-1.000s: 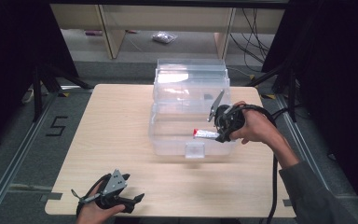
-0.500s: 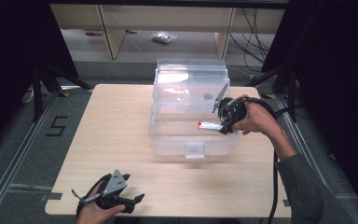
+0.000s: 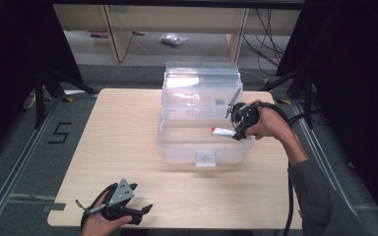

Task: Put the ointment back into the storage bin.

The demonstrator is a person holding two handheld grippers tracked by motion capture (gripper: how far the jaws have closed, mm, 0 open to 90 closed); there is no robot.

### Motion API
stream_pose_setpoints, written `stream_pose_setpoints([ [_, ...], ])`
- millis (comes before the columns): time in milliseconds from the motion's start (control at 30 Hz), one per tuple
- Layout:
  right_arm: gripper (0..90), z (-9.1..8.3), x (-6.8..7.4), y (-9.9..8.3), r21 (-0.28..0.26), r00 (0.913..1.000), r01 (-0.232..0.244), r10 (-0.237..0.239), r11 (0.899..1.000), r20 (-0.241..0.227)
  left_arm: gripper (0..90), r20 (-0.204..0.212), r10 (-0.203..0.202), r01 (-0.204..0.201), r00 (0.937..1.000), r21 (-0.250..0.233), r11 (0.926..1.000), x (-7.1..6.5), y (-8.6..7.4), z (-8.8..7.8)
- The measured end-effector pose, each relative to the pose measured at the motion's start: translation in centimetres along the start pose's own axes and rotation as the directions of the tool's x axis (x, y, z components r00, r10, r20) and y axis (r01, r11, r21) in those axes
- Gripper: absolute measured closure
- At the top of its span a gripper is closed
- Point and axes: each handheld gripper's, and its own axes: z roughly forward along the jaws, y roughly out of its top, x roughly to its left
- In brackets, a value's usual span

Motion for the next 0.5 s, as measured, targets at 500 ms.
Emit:
stream_pose_setpoints([
  [500, 71.0, 2.7, -0.8, 0.2, 0.029, 0.9993, 0.019, -0.018, 0.999, -0.032, 15.0, 0.0, 0.005, -0.005, 1.0, 0.005, 1.0, 0.1, 0.0, 0.0],
])
